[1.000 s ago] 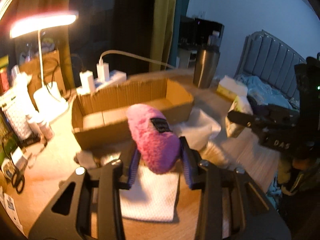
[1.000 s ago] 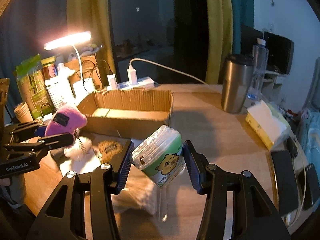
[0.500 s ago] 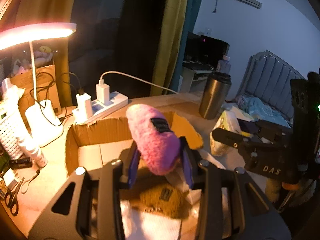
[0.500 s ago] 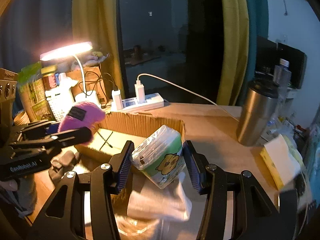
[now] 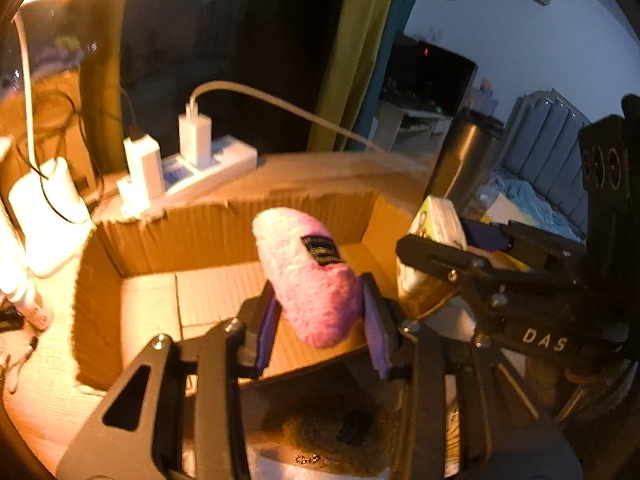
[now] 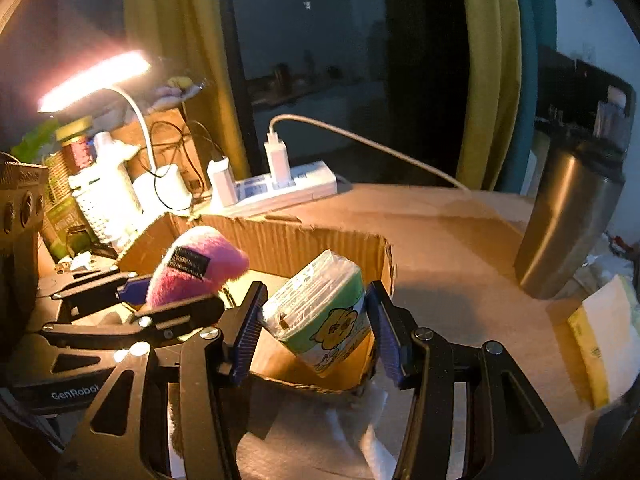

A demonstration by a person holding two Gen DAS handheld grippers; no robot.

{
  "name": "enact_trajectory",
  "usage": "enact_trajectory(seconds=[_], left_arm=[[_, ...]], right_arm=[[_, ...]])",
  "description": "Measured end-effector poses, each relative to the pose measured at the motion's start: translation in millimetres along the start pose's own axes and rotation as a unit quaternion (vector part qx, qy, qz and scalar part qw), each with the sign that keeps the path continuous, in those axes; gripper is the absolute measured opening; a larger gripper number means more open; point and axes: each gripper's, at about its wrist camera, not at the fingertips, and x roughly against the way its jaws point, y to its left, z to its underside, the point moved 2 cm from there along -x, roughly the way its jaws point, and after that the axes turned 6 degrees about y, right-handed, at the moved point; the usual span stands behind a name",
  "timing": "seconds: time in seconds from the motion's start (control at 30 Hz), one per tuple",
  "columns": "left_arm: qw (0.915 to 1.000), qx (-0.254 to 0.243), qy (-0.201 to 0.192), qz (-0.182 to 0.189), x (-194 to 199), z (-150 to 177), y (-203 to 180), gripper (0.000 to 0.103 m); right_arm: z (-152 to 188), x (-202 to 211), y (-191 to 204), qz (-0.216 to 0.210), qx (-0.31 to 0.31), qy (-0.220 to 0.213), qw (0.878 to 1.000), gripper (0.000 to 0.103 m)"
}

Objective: Organize soft objects
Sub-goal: 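Drop the pink plush into the box with the left tool while the right tool releases the tissue pack, then withdraw both tools from the box back toward the remaining desk items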

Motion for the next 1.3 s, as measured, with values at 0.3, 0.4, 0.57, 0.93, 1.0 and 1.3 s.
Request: enact_trajectory(seconds=[0.3, 0.4, 0.57, 0.93, 1.0, 1.3], left_arm=[[0.9993, 0.002, 0.038, 0.006, -22, 4, 3, 0.054], [0.9993, 0.004, 0.037, 0.008, -20, 5, 4, 0.059], [0.9997, 0.007, 0.024, 0.001, -6, 5, 6, 0.065], [0.9995, -0.005, -0.028, -0.015, 52, 15, -3, 0.065], [0.9992, -0.008, -0.035, -0.017, 62, 19, -6, 0.066], [0.9981, -0.012, -0.055, -0.024, 100, 44, -10, 0.066]], right_arm=[[-4, -8, -7, 0.0, -0.014, 0.01, 1.0, 0.069], [-5, -6, -10, 0.006, -0.02, 0.007, 1.0, 0.069], [-5, 6, -9, 0.013, -0.028, 0.0, 1.0, 0.069], [11, 61, 8, 0.03, -0.026, -0.036, 0.999, 0.069], [16, 69, 11, 0.031, -0.026, -0.041, 0.998, 0.069], [42, 102, 30, 0.034, -0.023, -0.055, 0.998, 0.069]])
